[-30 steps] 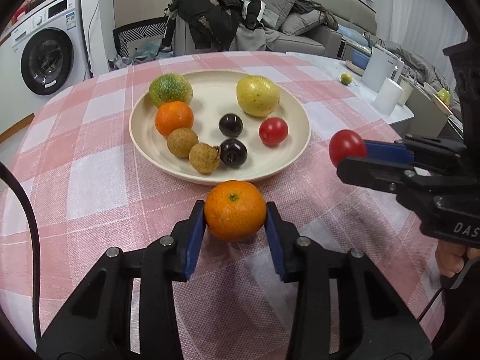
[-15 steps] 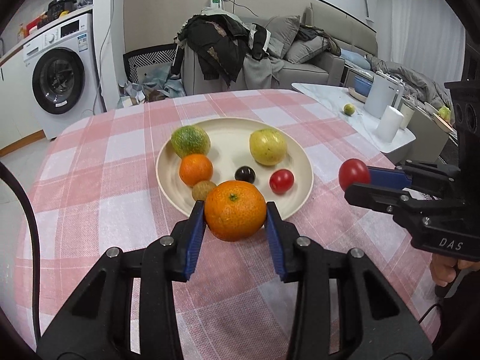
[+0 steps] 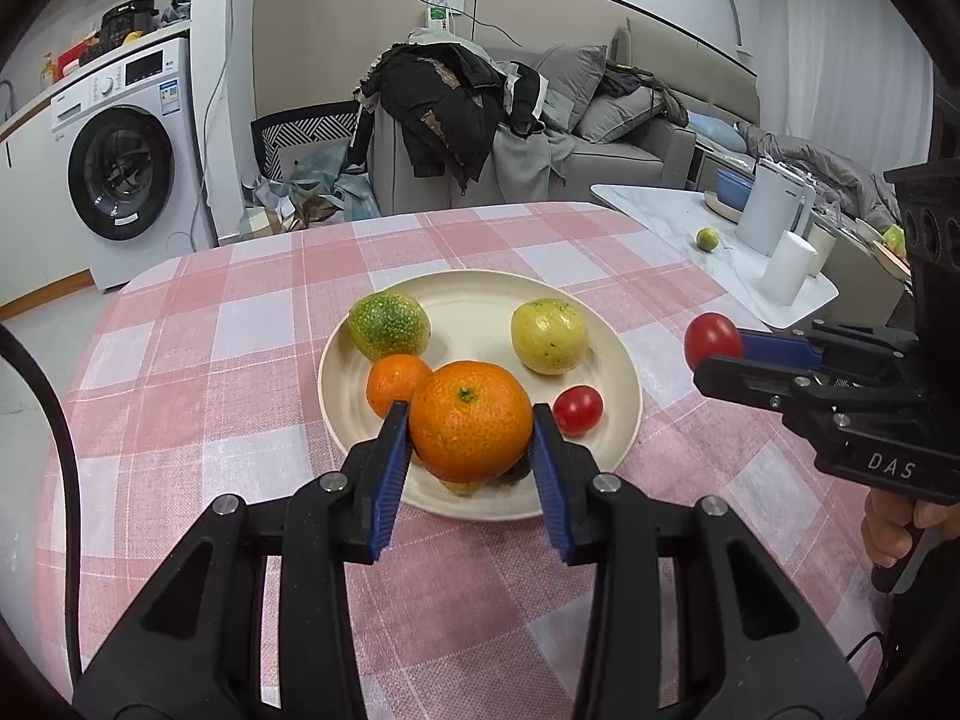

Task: Organize fruits
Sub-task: 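Lift the orange and tomato and carry both over the cream plate, then release the orange and tomato onto the plate and withdraw both tools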

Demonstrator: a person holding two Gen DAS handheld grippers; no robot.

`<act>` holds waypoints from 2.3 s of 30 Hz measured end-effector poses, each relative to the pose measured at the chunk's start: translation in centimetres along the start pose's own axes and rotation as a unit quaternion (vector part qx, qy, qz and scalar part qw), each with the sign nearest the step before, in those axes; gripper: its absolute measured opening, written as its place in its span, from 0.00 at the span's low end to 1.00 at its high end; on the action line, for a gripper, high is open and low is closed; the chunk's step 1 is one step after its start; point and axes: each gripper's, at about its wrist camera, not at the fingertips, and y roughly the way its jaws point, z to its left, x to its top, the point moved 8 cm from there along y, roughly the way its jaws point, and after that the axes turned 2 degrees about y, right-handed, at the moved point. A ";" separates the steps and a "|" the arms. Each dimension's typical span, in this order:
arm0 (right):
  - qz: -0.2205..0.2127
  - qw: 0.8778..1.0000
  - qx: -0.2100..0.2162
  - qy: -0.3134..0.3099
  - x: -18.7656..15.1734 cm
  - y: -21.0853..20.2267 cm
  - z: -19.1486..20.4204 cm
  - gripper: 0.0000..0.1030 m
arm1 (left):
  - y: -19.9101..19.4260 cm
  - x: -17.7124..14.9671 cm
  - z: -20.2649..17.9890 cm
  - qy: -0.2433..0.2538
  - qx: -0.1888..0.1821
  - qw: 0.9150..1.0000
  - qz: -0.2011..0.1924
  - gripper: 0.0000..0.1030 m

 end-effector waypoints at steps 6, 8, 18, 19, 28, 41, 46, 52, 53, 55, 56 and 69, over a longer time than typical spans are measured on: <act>0.003 1.000 -0.002 0.007 0.6 0.8 -0.6 0.30 | 0.8 0.5 -0.1 0.002 0.000 1.000 0.002 0.35; 0.005 1.000 -0.002 0.008 0.7 1.2 -0.8 0.30 | 1.4 0.7 -0.1 0.003 0.001 1.000 0.003 0.35; 0.019 1.000 -0.005 0.008 0.8 3.0 -1.4 0.30 | 4.9 1.3 0.2 0.004 0.002 1.000 0.018 0.35; 0.022 1.000 -0.006 0.007 0.7 3.3 -1.4 0.30 | 5.3 1.3 0.2 0.005 0.002 1.000 0.019 0.35; 0.043 0.999 -0.012 0.009 0.7 5.3 -2.2 0.30 | 8.0 1.8 0.6 0.006 0.000 0.999 0.033 0.35; 0.062 0.998 -0.020 0.008 1.6 8.3 -3.1 0.30 | 10.2 2.8 0.7 0.013 -0.007 0.999 0.045 0.35; 0.065 0.998 -0.021 0.013 2.3 9.2 -3.4 0.30 | 10.8 3.0 0.2 0.027 -0.003 0.998 0.050 0.35; 0.072 0.997 -0.020 0.011 2.6 10.0 -3.6 0.30 | 11.5 2.9 -0.3 0.039 0.000 0.998 0.058 0.35; 0.072 0.997 -0.018 0.010 2.5 9.9 -3.6 0.30 | 11.5 2.9 -0.4 0.040 -0.001 0.998 0.058 0.35; 0.072 0.997 -0.017 0.010 2.4 9.9 -3.6 0.30 | 11.5 2.8 -0.5 0.040 -0.001 0.998 0.056 0.35; 0.073 0.997 -0.016 0.009 2.4 9.9 -3.5 0.30 | 11.3 2.9 -0.5 0.040 0.003 0.998 0.052 0.35; 0.005 0.999 -0.036 0.006 2.9 5.8 -3.3 0.91 | 4.7 2.4 0.5 0.017 0.029 0.999 -0.023 0.81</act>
